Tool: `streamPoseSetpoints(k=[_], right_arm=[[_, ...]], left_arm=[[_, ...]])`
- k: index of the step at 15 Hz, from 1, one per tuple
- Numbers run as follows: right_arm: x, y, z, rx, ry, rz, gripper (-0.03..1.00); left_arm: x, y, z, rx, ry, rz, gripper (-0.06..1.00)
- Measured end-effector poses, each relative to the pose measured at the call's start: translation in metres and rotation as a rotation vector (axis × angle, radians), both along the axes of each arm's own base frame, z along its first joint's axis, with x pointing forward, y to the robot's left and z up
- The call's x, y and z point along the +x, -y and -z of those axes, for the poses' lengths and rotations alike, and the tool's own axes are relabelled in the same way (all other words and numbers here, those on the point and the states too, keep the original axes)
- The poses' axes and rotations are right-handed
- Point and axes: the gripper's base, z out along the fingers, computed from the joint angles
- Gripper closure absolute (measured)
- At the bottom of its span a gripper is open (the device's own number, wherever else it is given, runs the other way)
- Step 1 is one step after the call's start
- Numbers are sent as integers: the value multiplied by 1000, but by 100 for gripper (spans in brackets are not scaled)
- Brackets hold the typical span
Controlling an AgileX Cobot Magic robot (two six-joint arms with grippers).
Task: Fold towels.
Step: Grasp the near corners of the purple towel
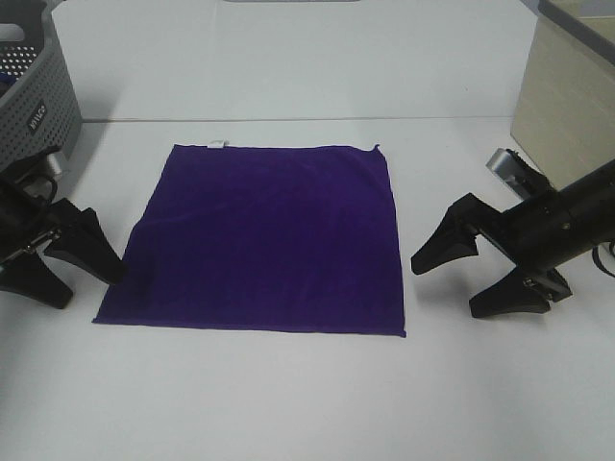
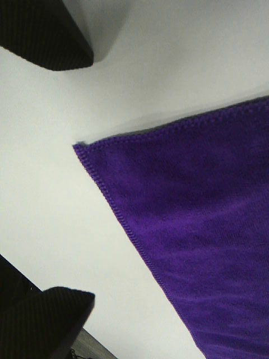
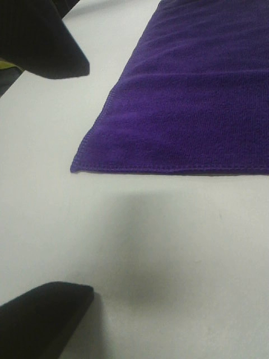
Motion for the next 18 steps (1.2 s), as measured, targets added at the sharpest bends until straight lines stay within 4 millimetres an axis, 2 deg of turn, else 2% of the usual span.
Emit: streamPoseSetpoints(k=[6,11,14,18], right_arm=[[0,0,0,-3,2,2,2],[3,-3,1,-24,-18,70,3],[6,-36,4,-53,-11,34,6],[21,-93,16,-11,-119,-56,18]], left_arm=[[0,0,1,-3,-2,-6,-4],[1,1,1,1,-35,-65,-4],[2,21,2,29,-37,-46,4],[5,78,2,116,5,15,18]])
